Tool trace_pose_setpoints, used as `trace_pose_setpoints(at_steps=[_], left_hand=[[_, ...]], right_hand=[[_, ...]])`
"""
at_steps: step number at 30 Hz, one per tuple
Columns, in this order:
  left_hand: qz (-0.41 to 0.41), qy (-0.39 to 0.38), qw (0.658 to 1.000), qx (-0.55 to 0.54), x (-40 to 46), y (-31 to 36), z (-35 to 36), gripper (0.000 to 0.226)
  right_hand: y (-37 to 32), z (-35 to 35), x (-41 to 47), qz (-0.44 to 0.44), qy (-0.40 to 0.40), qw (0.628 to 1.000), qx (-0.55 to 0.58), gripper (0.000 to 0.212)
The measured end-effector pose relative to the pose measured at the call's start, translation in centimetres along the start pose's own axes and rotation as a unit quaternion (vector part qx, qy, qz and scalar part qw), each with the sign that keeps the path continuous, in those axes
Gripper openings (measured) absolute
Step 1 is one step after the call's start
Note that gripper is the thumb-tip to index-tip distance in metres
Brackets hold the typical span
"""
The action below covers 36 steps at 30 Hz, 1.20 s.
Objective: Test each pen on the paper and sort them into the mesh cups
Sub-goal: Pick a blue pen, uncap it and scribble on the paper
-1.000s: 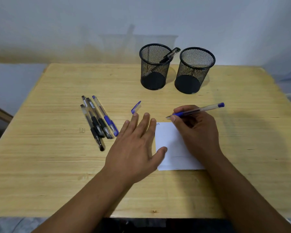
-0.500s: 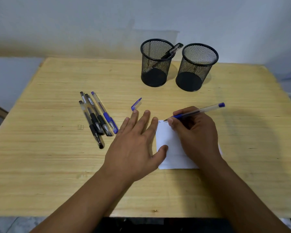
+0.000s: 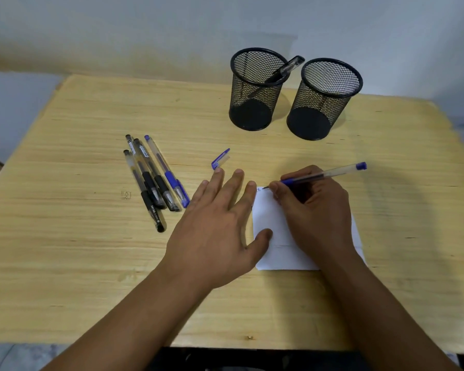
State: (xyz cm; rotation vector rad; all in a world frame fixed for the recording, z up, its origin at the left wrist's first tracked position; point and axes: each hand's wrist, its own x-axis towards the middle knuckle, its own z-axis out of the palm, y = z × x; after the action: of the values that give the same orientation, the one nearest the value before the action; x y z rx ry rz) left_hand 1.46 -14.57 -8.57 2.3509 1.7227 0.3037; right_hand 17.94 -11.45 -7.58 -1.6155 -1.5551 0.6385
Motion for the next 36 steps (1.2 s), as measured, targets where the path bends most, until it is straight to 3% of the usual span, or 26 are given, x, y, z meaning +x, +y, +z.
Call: trace_pose_setpoints(at_steps=[36], left_hand=[[-0.007,0.002,1.0,-0.002,0.15,0.25,0.05,0.08]], right_hand=[[0.13,0.06,-0.03,-0.009,0.012,1.0,-0.015,0.008]])
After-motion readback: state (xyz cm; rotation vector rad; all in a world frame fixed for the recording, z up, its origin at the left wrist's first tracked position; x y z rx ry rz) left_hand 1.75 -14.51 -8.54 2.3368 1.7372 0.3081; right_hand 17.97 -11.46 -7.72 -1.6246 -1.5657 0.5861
